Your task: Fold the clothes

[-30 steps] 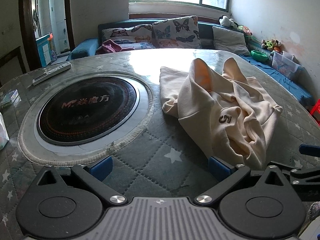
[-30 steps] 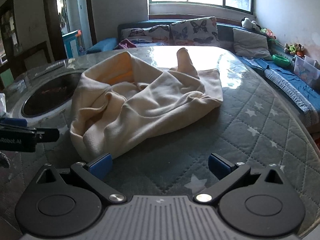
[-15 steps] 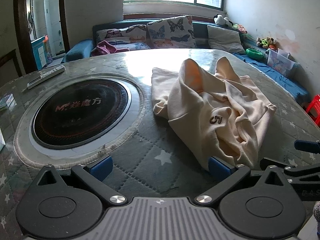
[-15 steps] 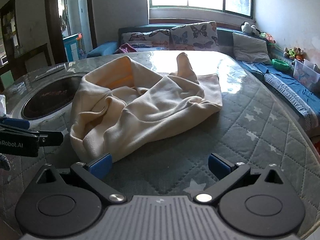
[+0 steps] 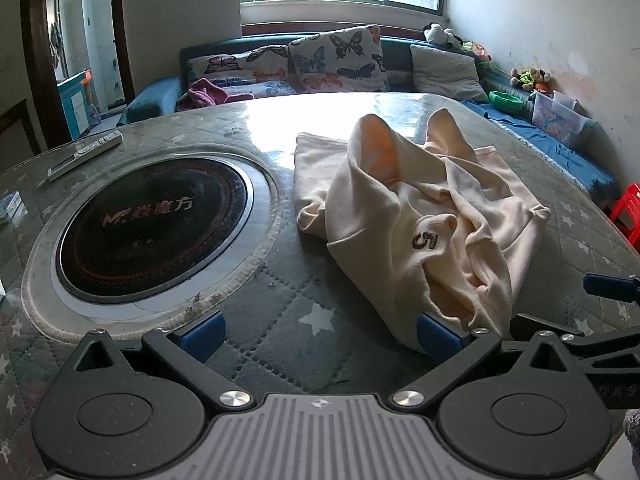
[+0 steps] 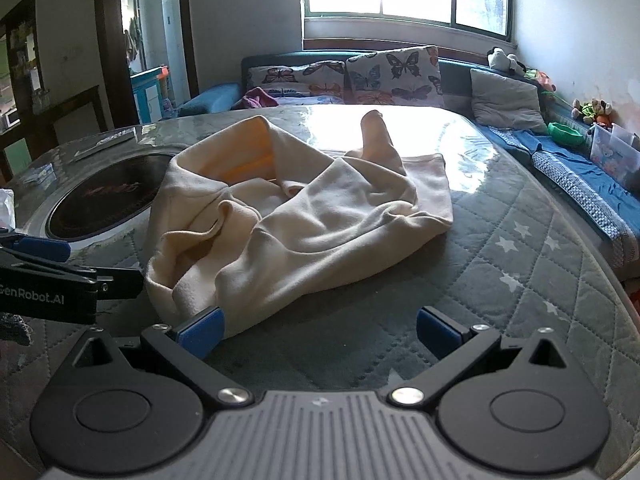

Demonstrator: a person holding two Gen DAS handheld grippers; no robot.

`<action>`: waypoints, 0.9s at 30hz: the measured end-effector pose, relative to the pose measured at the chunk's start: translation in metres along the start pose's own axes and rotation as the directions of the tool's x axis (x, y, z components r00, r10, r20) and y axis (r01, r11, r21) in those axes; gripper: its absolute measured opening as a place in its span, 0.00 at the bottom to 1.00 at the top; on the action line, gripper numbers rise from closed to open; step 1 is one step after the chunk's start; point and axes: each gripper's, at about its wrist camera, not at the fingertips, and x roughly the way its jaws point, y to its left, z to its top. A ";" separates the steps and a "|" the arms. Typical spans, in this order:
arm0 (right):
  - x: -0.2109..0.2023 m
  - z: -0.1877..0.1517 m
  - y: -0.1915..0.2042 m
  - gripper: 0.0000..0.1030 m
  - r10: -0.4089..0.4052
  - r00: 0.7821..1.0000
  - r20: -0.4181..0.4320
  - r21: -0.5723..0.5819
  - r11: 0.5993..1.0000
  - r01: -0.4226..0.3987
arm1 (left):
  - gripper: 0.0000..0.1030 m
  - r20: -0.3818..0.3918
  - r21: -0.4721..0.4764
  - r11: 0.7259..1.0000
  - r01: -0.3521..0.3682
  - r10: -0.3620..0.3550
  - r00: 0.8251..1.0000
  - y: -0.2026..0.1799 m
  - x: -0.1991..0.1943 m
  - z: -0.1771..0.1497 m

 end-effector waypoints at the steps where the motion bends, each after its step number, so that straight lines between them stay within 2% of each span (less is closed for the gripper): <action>1: 0.000 0.000 0.000 1.00 0.001 1.000 -0.001 0.000 1.000 -0.001 | 1.00 -0.001 0.001 1.000 0.001 -0.001 1.000 0.000 0.000 0.000; 16: 0.007 0.022 -0.002 0.99 0.007 1.000 0.001 0.002 1.000 -0.007 | 1.00 0.008 0.017 1.000 0.006 -0.006 1.000 0.001 0.004 0.023; 27: 0.021 0.055 -0.010 0.92 0.000 1.000 0.023 -0.032 0.999 0.000 | 1.00 0.073 0.063 0.998 0.005 -0.009 0.997 -0.002 0.013 0.077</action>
